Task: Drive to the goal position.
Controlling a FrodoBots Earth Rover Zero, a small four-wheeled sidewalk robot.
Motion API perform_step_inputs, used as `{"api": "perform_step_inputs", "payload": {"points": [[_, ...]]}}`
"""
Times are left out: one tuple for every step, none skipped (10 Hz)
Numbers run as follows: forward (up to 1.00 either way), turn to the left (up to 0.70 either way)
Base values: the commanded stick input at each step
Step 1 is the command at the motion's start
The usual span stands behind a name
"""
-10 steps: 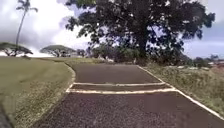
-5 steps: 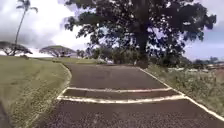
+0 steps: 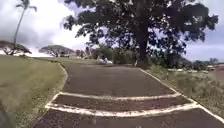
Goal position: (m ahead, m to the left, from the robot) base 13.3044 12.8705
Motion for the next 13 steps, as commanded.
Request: {"api": "perform_step_inputs", "payload": {"points": [[0.70,0.00],[0.70,0.00],[0.70,0.00],[0.70,0.00],[0.70,0.01],[0.70,0.06],[0.70,0.16],[0.70,0.27],[0.70,0.35],[0.70,0.31],[0.70,0.12],[0.70,0.00],[0.70,0.00]]}}
